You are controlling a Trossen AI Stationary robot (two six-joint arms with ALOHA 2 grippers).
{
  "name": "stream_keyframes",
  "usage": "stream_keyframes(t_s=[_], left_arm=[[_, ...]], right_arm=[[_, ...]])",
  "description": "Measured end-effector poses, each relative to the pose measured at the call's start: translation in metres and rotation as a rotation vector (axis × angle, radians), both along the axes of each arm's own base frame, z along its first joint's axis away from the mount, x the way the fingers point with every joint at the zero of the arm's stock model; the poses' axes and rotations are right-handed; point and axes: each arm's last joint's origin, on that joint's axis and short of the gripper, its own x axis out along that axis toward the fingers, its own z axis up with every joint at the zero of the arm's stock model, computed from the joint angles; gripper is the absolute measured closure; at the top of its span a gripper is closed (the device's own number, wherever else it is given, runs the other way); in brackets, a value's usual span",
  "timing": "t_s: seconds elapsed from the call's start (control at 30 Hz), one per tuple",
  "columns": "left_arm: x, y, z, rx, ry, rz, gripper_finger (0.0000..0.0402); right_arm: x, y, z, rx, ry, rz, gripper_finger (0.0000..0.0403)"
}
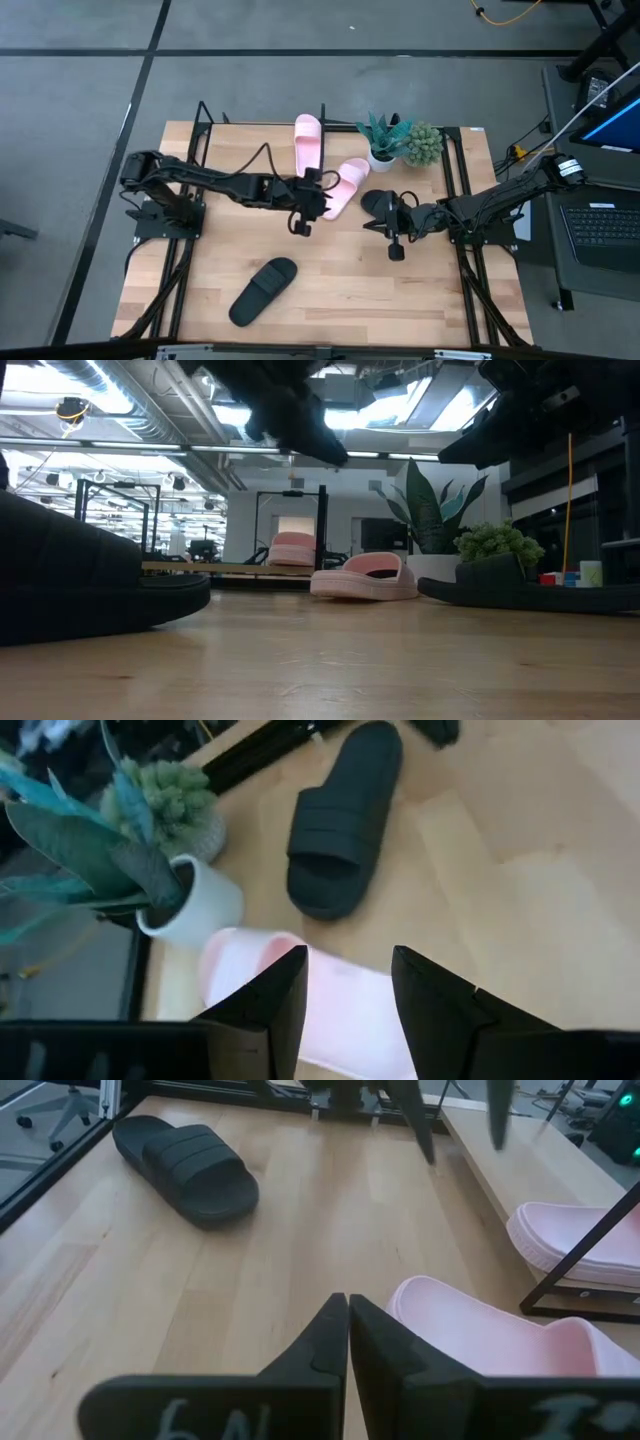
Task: Pick and place slides into the shelf
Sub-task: Put the pink slide on the shelf
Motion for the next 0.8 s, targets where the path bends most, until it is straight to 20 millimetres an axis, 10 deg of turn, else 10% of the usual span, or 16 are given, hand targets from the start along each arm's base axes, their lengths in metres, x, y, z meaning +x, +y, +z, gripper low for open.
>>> stream_keyframes(t_s=[0.8], left_arm=[[0.001,0.022,-0.018,-0.088,0.082,0.112,0.0262]], right_arm=[[0.002,-0.015,-0.001,-0.074,0.003,-0.158,0.0366]])
